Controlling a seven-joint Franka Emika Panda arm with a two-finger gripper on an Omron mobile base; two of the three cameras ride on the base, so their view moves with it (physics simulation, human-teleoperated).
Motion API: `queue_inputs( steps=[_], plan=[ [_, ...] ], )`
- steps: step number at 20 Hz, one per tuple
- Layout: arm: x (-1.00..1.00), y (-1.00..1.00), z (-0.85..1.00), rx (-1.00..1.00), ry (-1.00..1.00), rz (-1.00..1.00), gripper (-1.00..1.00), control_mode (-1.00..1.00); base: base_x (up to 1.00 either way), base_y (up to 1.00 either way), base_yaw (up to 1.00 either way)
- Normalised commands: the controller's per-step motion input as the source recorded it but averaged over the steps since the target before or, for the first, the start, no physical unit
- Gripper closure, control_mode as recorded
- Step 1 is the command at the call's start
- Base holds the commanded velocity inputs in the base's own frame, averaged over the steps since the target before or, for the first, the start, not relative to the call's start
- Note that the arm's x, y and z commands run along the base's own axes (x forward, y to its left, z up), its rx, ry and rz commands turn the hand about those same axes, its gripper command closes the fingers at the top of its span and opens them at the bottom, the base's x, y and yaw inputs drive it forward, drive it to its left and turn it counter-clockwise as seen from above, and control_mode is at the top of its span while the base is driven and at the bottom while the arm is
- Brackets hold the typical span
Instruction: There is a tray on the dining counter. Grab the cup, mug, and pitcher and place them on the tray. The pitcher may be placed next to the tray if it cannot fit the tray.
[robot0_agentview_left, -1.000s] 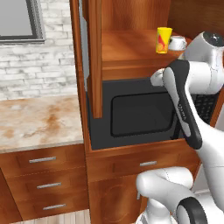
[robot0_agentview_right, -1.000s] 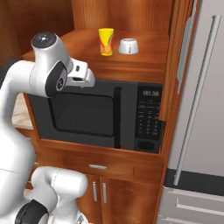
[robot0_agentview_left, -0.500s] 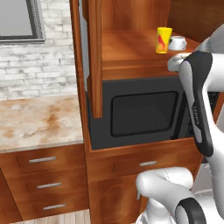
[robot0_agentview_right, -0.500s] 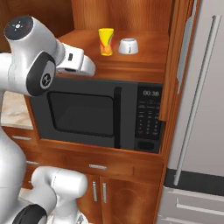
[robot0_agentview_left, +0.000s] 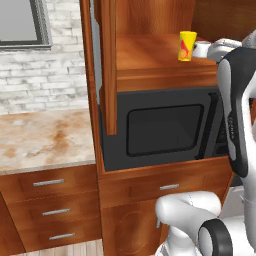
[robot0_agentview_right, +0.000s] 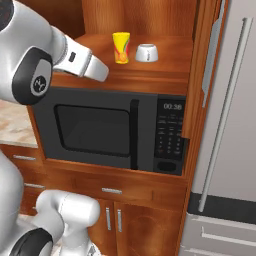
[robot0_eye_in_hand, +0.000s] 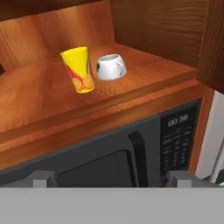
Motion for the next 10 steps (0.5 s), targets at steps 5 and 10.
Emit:
queue_inputs(
  steps=[5, 10],
  plan=[
    [-0.28, -0.19, 0.33, 0.35, -0.08, -0.15, -1.00, -1.00, 0.00, 0.00, 0.00],
    [-0.31, -0.23, 0.04, 0.44, -0.11, -0.10, -1.00, -1.00, 0.00, 0.00, 0.00]
  ],
)
